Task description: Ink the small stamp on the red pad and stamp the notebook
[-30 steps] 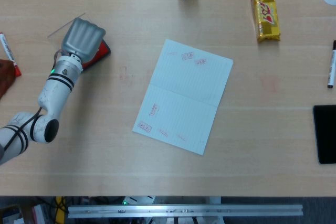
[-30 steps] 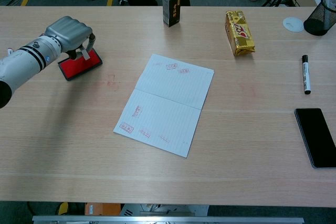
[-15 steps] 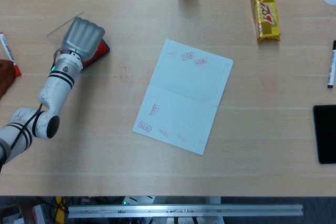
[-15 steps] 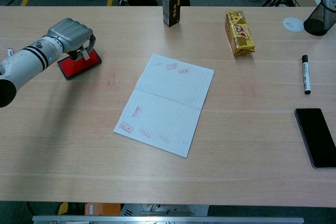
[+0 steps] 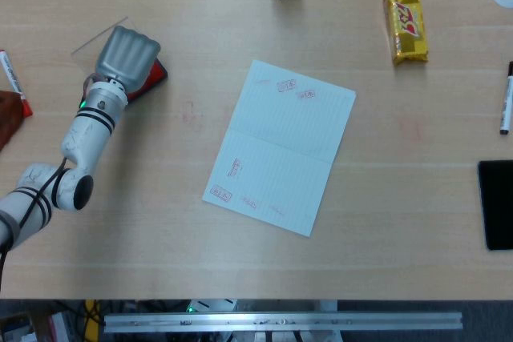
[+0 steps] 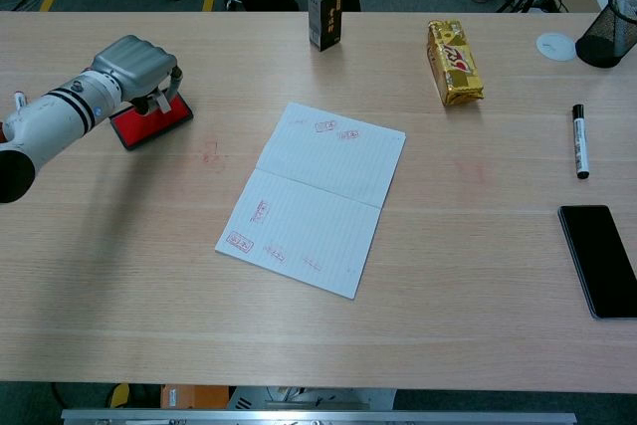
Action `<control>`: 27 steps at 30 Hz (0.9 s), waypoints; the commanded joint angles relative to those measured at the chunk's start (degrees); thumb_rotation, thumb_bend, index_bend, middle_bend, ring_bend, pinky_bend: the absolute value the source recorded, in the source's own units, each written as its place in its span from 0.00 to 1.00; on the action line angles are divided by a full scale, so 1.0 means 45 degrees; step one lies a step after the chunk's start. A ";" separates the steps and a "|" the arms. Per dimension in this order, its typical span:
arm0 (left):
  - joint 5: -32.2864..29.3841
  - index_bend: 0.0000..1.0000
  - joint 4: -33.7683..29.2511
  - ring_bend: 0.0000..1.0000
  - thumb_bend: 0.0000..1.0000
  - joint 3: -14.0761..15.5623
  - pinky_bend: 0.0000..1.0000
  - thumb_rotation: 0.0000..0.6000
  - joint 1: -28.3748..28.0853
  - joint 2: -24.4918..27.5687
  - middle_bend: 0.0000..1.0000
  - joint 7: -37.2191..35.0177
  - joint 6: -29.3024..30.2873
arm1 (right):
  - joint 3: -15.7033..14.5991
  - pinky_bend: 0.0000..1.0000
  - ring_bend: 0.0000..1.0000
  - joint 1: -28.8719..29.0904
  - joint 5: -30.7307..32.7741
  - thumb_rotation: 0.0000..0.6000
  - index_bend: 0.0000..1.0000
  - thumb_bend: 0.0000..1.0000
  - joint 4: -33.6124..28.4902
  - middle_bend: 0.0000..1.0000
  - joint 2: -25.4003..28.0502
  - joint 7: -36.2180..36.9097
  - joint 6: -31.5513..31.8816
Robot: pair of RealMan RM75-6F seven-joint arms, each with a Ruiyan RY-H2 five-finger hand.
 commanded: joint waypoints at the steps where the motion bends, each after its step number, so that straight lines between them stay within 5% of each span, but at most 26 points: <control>1: 0.0033 0.60 -0.0205 1.00 0.34 -0.0096 1.00 1.00 0.0007 0.0122 1.00 -0.0019 0.0127 | 0.0005 0.26 0.23 -0.0010 -0.0021 1.00 0.23 0.31 0.0005 0.32 0.0007 0.0035 0.0025; 15: 0.0427 0.60 -0.5239 1.00 0.34 -0.0340 1.00 1.00 0.0246 0.2154 1.00 0.1425 0.2105 | -0.0030 0.26 0.23 0.0034 -0.0284 1.00 0.23 0.31 0.0394 0.32 -0.0086 0.0591 -0.0004; 27: 0.1043 0.61 -0.8650 1.00 0.34 0.0310 1.00 1.00 0.0226 0.2077 1.00 0.3553 0.3167 | -0.0091 0.26 0.23 0.0040 -0.0314 1.00 0.23 0.31 0.0611 0.32 -0.0028 0.0866 -0.0134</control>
